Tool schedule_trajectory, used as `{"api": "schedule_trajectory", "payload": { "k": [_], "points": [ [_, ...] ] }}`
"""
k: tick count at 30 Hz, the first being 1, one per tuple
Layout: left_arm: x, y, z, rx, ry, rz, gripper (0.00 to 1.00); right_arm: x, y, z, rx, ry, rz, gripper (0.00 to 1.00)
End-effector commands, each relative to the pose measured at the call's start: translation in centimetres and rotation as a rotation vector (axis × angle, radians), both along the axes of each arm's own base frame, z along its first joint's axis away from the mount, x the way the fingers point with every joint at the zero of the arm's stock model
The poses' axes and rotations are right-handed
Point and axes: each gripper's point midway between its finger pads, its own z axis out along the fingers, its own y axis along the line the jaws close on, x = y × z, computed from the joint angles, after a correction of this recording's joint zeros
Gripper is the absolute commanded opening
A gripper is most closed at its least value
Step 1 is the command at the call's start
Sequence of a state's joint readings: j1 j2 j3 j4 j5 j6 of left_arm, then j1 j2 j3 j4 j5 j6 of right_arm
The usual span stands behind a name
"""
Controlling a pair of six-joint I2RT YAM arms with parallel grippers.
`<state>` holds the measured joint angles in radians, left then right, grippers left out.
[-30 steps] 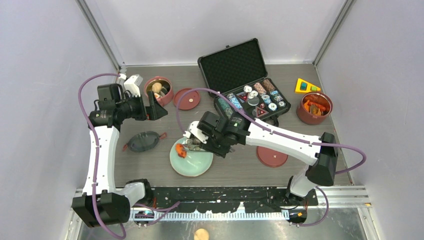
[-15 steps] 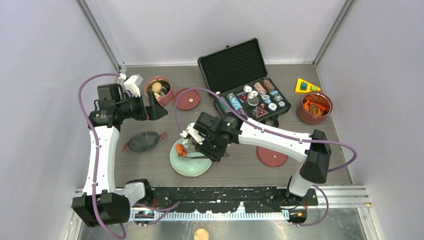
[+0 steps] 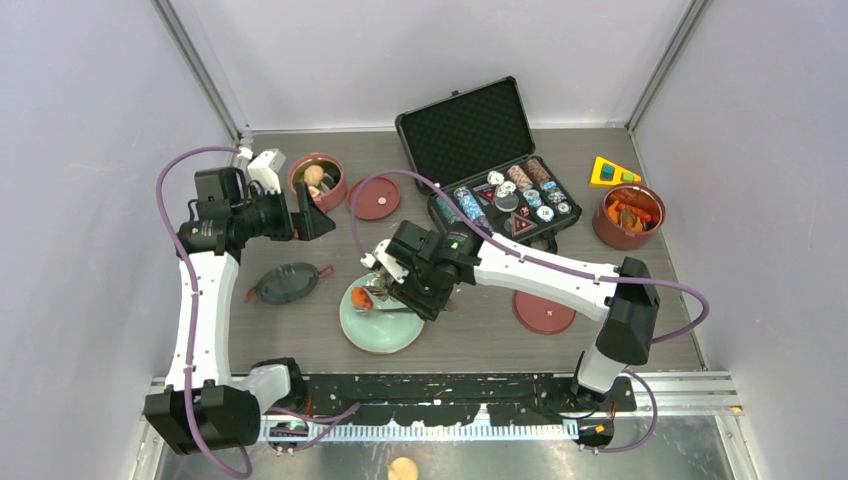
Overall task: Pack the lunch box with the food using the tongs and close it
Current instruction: Pick up the fake food from the plate.
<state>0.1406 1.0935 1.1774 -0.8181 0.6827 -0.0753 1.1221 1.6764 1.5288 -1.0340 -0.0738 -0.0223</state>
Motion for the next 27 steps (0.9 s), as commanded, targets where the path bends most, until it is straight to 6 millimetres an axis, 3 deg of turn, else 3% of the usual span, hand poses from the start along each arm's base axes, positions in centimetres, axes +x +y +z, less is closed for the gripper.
{"api": "schedule_trajectory", "payload": {
  "k": [1, 16, 23, 27],
  "points": [
    [0.7, 0.0, 1.5, -0.013, -0.055, -0.005, 1.00, 0.5, 2.0, 1.1, 0.074, 0.000, -0.012, 0.45],
    [0.8, -0.1, 1.6, -0.019, -0.056, -0.009, 1.00, 1.5, 3.2, 0.2, 0.056, -0.009, -0.021, 0.43],
    [0.9, -0.1, 1.6, -0.020, -0.054, -0.009, 1.00, 2.5, 1.7, 0.5, 0.046, 0.051, -0.064, 0.33],
    [1.0, -0.1, 1.6, -0.022, -0.051, -0.009, 1.00, 1.9, 1.0, 1.4, 0.055, 0.076, -0.049, 0.26]
  ]
}}
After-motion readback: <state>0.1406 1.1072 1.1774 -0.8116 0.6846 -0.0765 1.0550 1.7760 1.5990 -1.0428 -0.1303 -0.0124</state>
